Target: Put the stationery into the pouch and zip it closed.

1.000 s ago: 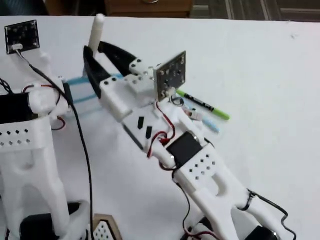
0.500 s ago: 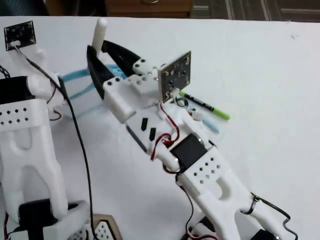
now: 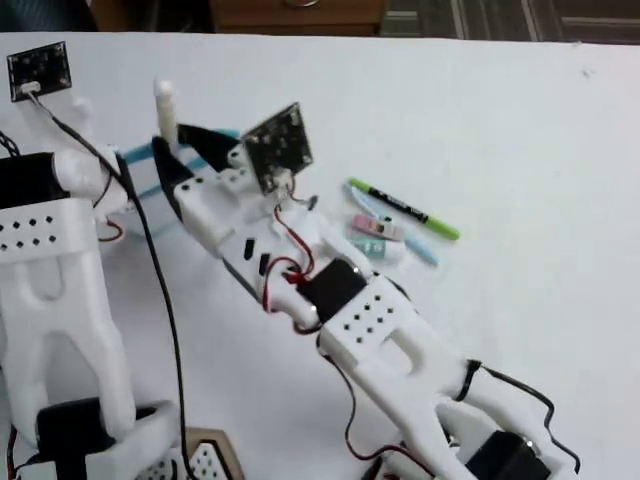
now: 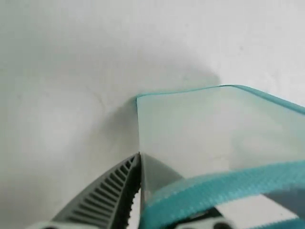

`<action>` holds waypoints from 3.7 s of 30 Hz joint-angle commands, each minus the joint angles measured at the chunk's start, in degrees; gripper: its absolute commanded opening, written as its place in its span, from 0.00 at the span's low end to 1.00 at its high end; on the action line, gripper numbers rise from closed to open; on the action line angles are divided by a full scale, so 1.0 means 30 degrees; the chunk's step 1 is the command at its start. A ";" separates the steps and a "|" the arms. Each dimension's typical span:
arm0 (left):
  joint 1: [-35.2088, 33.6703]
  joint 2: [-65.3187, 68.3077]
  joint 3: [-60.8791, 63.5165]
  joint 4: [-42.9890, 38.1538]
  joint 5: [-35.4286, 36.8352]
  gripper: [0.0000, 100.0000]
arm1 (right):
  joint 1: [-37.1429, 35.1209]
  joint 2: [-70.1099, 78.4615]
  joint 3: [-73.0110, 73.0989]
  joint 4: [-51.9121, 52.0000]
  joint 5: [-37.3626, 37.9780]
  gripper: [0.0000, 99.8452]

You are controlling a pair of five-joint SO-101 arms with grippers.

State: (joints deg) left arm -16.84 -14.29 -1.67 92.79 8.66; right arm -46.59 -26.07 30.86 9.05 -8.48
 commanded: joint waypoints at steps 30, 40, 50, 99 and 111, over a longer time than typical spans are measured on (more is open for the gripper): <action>-0.0103 0.0396 -0.0088 -0.0059 0.0117 0.02 | 1.0916 0.9245 -0.6974 2.1172 1.7612 0.38; -0.0103 0.0366 -0.0088 -0.0059 0.0088 0.02 | 0.9216 1.5282 -1.1223 2.2989 2.1538 0.38; -0.0103 0.0366 -0.0117 -0.0059 0.0088 0.02 | 0.9861 2.1993 -1.6967 2.3575 2.1480 0.38; -0.0103 0.0396 -0.1084 0.0615 0.0088 0.02 | 0.8132 1.1795 -2.2916 2.4337 0.4190 0.02; -0.0103 0.0396 -0.1084 0.0615 0.0088 0.02 | 0.7165 1.2352 -2.9128 2.8176 0.4015 0.02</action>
State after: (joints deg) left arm -16.84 -13.41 -3.69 94.55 8.75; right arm -25.05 12.70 -54.07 92.75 3.56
